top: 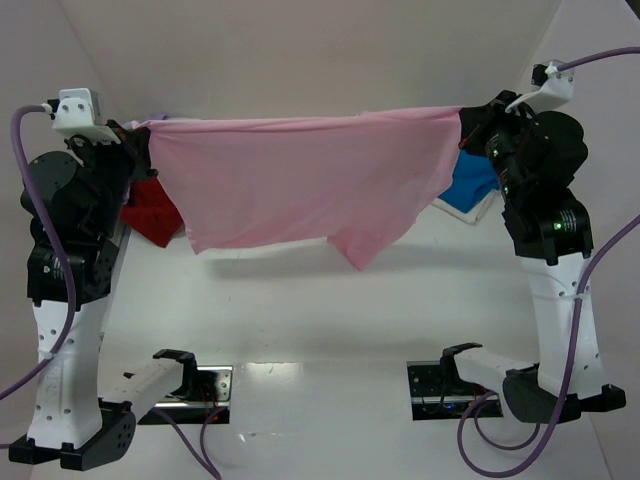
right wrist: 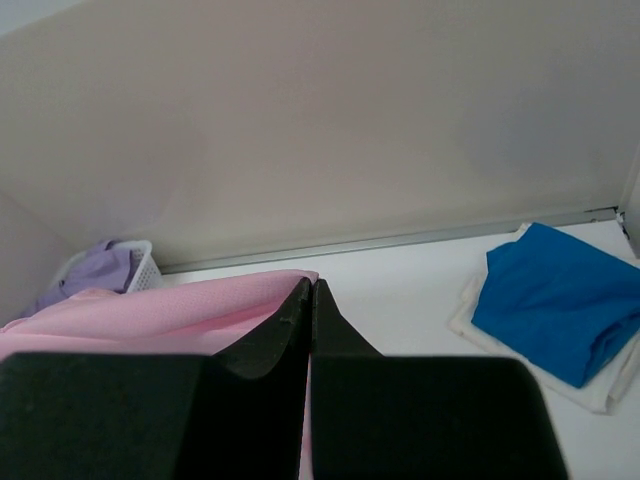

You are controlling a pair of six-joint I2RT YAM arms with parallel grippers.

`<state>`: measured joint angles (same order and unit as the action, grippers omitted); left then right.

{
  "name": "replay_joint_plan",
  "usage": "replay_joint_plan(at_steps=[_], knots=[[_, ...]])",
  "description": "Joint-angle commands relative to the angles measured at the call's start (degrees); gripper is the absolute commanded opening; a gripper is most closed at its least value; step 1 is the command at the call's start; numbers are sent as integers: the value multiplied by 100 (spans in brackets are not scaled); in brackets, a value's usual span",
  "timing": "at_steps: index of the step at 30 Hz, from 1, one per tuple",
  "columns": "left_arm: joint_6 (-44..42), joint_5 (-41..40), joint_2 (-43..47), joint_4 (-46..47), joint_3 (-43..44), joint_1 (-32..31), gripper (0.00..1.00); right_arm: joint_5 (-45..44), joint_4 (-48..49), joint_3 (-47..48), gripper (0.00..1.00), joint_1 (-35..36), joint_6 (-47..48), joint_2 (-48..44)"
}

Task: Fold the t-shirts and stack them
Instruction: Flatten out the tshirt

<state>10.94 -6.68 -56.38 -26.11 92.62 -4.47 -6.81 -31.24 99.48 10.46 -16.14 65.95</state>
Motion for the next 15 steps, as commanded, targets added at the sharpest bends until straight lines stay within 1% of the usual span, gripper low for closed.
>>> replay_joint_plan(at_steps=[1, 2, 6, 11, 15], knots=[[22, -282, 136, 317, 55, 60, 0, -462, 171, 203, 0, -61, 252, -214], [74, -125, 136, 317, 55, 60, 0, -462, 171, 203, 0, -61, 200, -336], [128, -18, 241, 317, 55, 60, 0, -252, 171, 150, 0, -61, 199, -477], [180, 167, 663, 115, 195, 60, 0, -66, -4, 361, 0, -61, 85, -838], [356, 228, 1232, -253, 195, 60, 0, 118, -276, 440, 0, -61, -38, -1233]])
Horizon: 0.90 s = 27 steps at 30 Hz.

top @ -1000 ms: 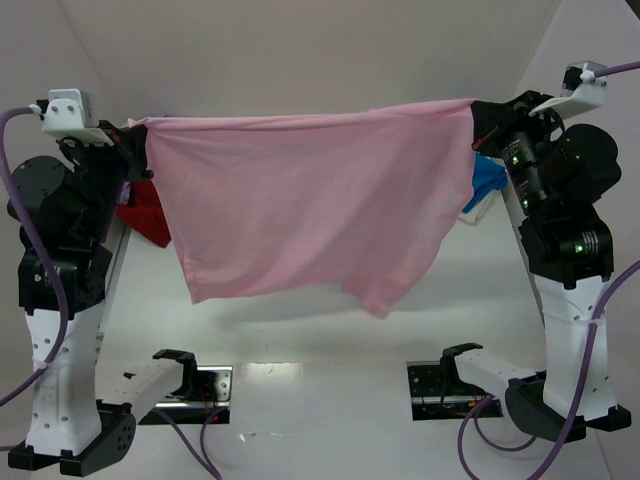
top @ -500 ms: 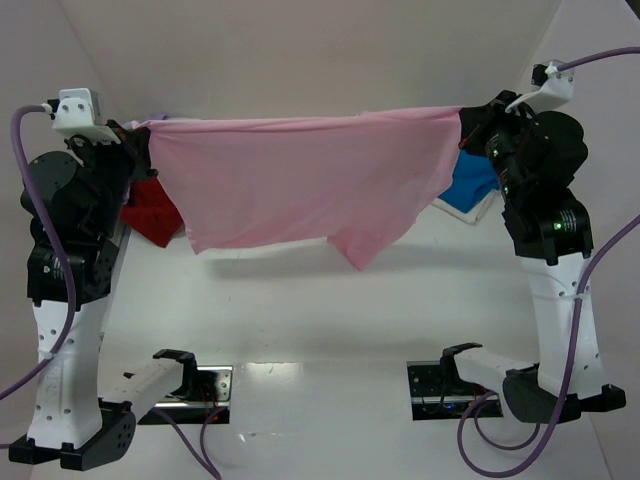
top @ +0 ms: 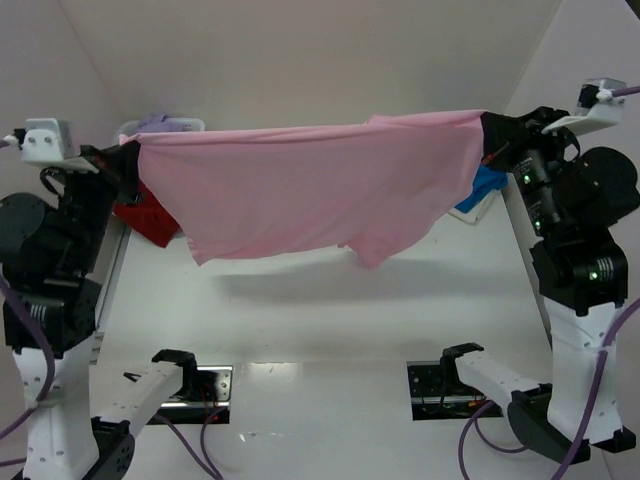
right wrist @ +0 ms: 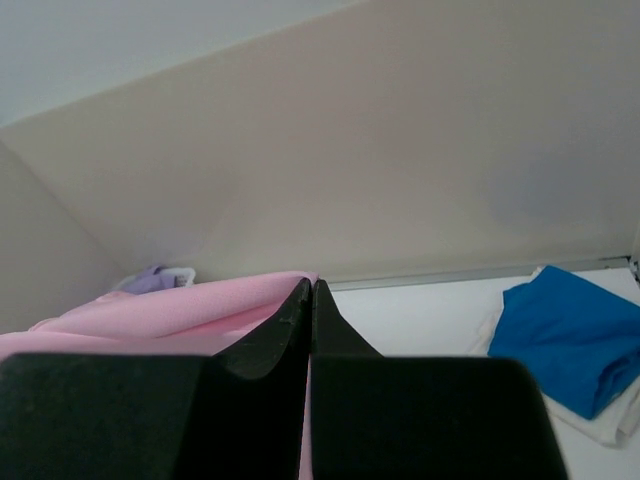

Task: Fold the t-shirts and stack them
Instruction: Flatten out the tshirt

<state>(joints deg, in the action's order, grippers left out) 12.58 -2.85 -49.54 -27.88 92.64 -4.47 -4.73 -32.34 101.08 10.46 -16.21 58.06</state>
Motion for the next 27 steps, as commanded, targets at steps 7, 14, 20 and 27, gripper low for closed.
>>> replay_joint_plan(at_steps=[7, 14, 20, 27], knots=[[474, -408, 1192, -868, 624, -18, 0, 25, -940, 966, 0, -61, -163, -840], [720, -340, 666, -509, 168, -72, 0, -124, -714, 186, 0, -61, -225, -515], [913, -22, 296, 317, -1431, -72, 0, -124, 113, -1449, 0, -61, -347, -304], [975, 92, -240, 1073, -2706, -72, 0, -177, 1088, -2918, 0, -166, -418, 362]])
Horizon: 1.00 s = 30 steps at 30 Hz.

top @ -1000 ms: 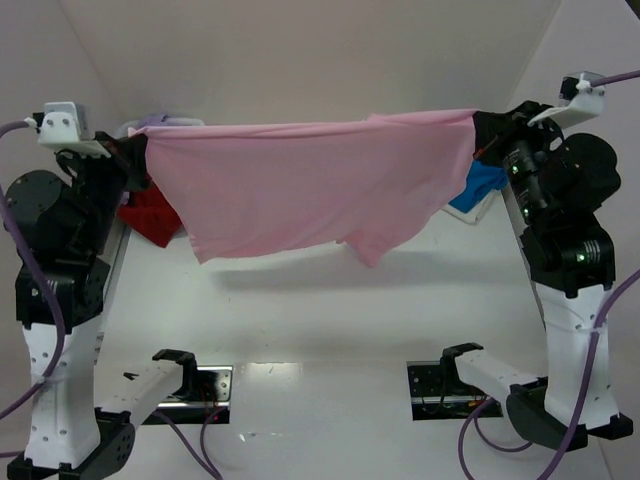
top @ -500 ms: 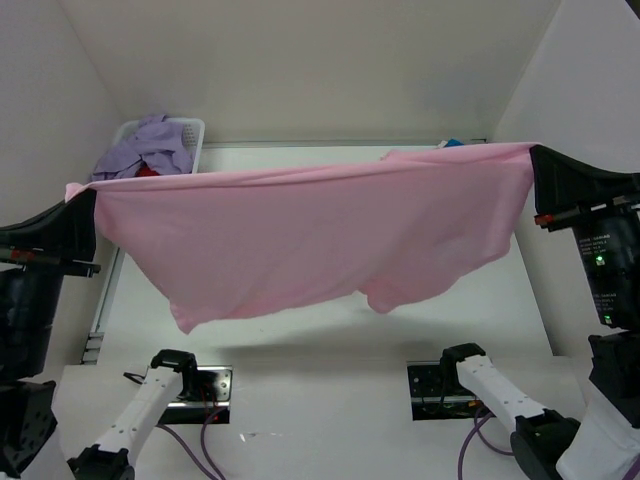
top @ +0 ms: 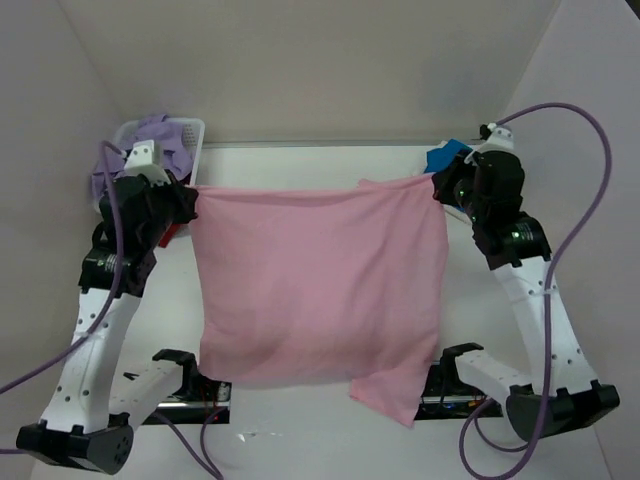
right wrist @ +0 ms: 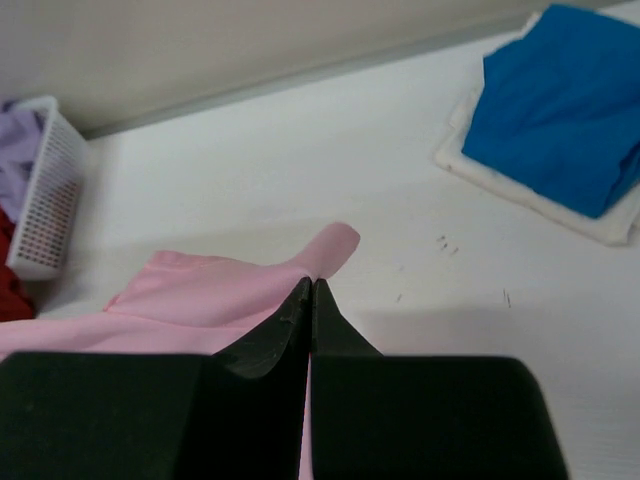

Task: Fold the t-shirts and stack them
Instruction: Flatten out the tshirt

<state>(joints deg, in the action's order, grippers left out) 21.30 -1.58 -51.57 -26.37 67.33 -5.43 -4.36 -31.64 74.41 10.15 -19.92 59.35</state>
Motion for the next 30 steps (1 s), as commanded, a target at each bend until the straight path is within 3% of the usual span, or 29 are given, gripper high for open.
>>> replay_joint_plan(at_steps=[1, 9, 10, 18, 23, 30], knots=[[102, -35, -220, 1010, -350, 25, 0, -136, 1115, -382, 0, -136, -47, 356], [50, -421, -1697, 1669, -414, 25, 0, -74, 2126, -515, 0, -136, -161, 1806], [50, -474, -2255, 1801, -327, 25, 0, -74, 2248, -359, 0, -136, -161, 2139], [-73, -764, -3929, 2311, 596, 25, 0, 102, 2803, 275, 0, -242, -214, 3721], [-311, -852, -4904, 2365, 1378, 138, 0, 155, 2803, 916, 0, -242, -152, 4425], [-548, -975, -5591, 2637, 2028, 297, 0, 49, 2803, 1242, 0, -295, -38, 4708]])
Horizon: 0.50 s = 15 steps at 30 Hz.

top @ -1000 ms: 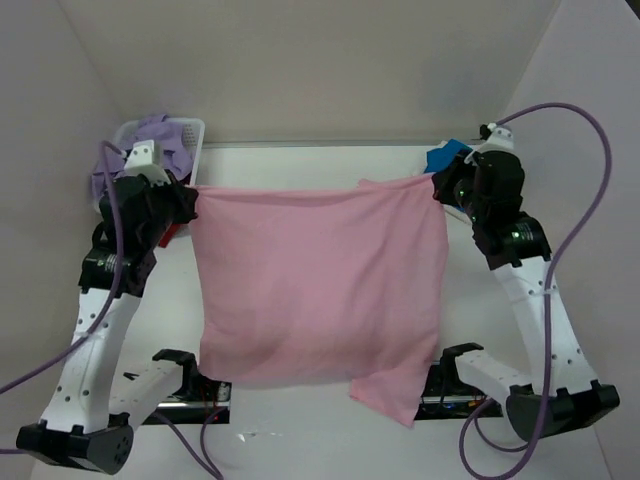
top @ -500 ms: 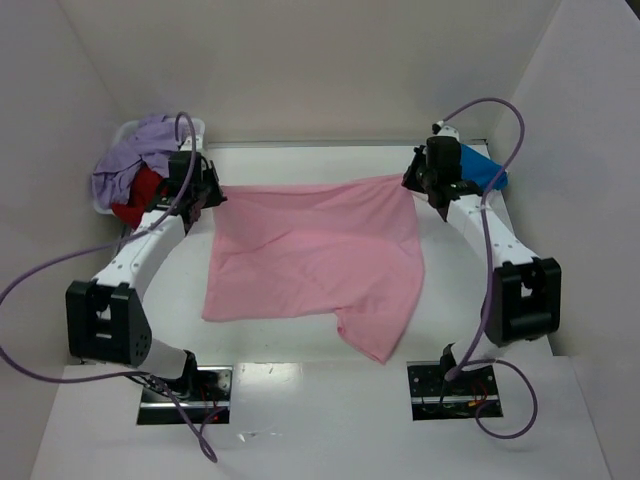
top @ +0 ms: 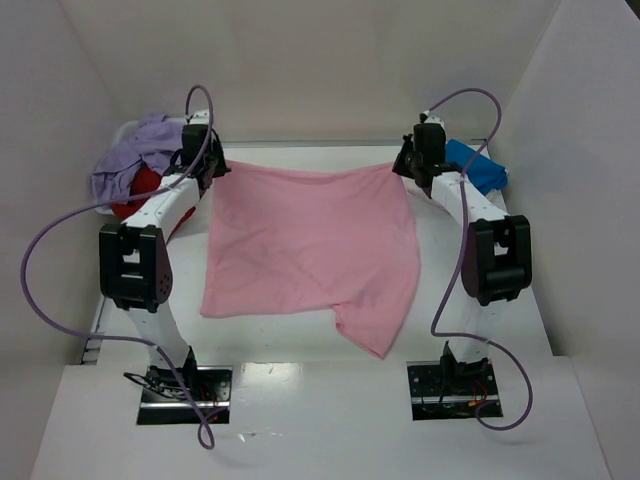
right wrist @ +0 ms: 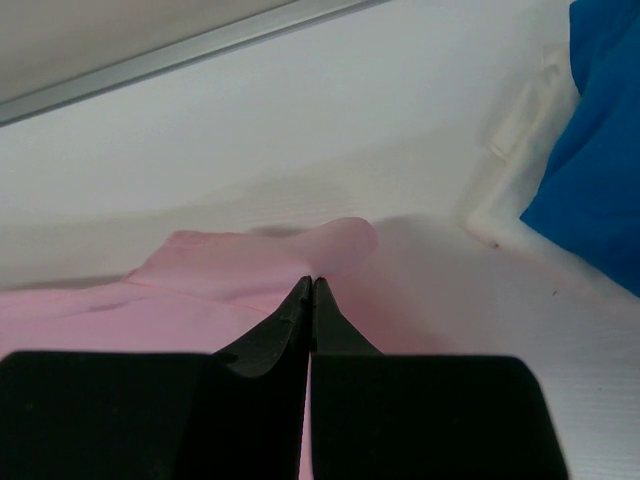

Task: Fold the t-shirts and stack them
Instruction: Flatten out the tshirt

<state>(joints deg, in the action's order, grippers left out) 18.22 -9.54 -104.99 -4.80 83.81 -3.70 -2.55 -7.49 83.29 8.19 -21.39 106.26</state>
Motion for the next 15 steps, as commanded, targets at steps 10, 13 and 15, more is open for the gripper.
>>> replay_joint_plan(at_steps=[10, 13, 15], knots=[[-1012, 4, -1119, 883, 830, 291, 0, -185, 388, 408, 0, -256, 161, 238], [-1365, 312, -1252, 805, 971, 344, 0, -132, 388, 627, 0, -308, 161, 413], [-1365, 391, -1314, 743, 989, 397, 0, -71, 388, 689, 0, -309, 161, 536]])
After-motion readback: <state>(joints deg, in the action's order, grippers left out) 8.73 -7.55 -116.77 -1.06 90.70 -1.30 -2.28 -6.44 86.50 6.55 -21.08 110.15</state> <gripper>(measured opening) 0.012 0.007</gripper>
